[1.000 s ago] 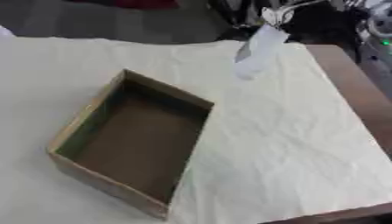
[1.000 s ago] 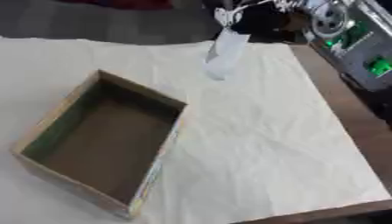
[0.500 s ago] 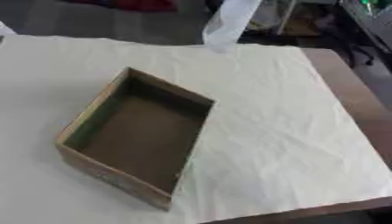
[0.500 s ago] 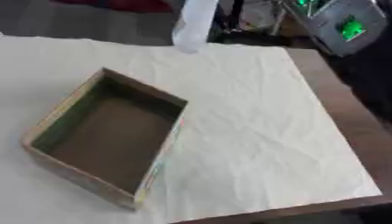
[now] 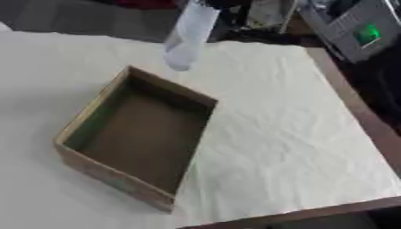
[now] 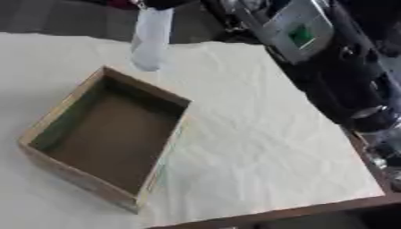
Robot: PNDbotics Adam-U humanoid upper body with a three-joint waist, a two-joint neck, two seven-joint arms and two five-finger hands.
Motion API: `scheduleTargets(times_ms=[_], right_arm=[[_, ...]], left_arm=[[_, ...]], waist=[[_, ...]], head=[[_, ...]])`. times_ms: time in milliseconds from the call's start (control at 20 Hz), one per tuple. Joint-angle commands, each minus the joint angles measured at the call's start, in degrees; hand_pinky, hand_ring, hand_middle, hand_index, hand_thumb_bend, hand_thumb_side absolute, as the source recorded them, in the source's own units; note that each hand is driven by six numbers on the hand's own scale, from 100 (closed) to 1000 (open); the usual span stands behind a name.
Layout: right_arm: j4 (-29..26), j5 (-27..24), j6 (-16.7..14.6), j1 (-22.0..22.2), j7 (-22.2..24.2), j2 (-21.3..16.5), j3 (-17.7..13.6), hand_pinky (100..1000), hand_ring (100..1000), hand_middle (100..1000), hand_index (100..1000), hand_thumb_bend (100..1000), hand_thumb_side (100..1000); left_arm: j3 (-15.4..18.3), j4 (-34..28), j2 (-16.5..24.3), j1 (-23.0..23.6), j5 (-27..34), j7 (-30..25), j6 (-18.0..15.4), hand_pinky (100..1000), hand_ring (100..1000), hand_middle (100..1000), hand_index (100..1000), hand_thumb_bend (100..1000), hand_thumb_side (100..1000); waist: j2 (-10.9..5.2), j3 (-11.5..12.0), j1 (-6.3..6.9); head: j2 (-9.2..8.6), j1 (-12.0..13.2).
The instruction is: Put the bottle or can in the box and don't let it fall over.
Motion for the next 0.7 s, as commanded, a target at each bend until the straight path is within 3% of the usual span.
scheduleTargets(times_ms=[50, 300, 700], right_arm=[[-0.7, 1.7, 0.5, -1.2, 0.3, 1.8, 0.8, 100, 100, 100, 101, 100, 185], [-0.7, 4.9, 2.1, -0.5, 0.7, 4.3, 2.2, 100, 100, 100, 101, 100, 184], [-0.7, 6.3, 5.2, 1.1, -0.6, 6.6, 3.3, 100, 100, 100, 110, 100, 151]], left_arm=[[1.2, 0.5, 0.3, -0.3, -0.5, 1.2, 0.4, 912, 536, 723, 807, 113, 793], [1.5, 1.9, 0.1, -0.6, -0.7, 1.4, 0.4, 913, 535, 724, 807, 114, 799], [2.1, 3.3, -0.4, -0.7, -1.2, 1.5, 0.3, 915, 534, 725, 807, 116, 811]], waist=[[-0.91, 0.2, 0.53], [-0.64, 0.5, 0.63], [0.4, 0.8, 0.7]], head=[[0.79, 0.1], [1.63, 0.1], [1.43, 0.3]])
